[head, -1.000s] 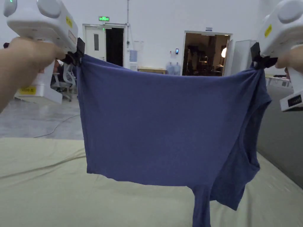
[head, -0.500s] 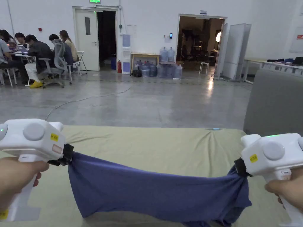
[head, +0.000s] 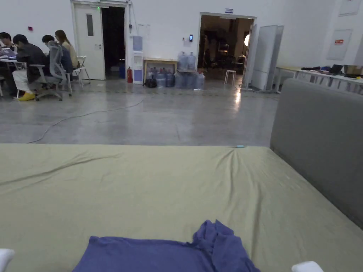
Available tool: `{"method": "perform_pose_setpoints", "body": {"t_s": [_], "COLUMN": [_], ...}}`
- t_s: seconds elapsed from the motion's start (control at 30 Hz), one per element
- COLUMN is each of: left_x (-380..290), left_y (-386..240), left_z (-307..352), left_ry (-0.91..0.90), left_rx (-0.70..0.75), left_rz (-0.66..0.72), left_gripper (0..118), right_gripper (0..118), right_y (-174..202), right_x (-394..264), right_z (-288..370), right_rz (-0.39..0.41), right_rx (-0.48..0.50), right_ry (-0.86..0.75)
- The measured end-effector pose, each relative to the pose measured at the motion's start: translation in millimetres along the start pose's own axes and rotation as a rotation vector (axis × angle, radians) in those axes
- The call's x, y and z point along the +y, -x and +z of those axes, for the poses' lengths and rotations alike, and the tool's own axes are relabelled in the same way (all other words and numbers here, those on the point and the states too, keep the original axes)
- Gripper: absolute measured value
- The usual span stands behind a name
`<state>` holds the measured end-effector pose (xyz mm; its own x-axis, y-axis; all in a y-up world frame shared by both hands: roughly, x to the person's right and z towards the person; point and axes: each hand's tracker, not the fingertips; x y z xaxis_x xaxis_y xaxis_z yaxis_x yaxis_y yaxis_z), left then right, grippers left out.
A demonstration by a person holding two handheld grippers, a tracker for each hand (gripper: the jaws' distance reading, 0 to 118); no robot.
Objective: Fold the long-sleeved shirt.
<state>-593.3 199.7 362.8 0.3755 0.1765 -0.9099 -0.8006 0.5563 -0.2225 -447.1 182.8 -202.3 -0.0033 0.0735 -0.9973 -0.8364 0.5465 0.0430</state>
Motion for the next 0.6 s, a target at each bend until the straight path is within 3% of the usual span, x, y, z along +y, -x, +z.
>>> {"method": "perform_pose_setpoints", "body": {"t_s": [0.33, 0.5, 0.6], "left_x": [-128, -168, -181], "left_y": [-9, 12, 19], "left_z": [6, -7, -15], "left_ry": [0.087, 0.119, 0.138], "left_rx": [-0.025, -0.029, -0.037], "left_rz": [0.065, 0.117, 0.142], "left_gripper": [0, 0, 0], "right_gripper": [0, 0, 0], "right_y": [16, 27, 27], "right_x": [-103, -132, -142], "right_z": [-6, -15, -23], "right_rz": [-0.080, -0.048, -0.079], "right_rx": [0.018, -0.005, 0.012], "right_ry": [0.102, 0.159, 0.187]}}
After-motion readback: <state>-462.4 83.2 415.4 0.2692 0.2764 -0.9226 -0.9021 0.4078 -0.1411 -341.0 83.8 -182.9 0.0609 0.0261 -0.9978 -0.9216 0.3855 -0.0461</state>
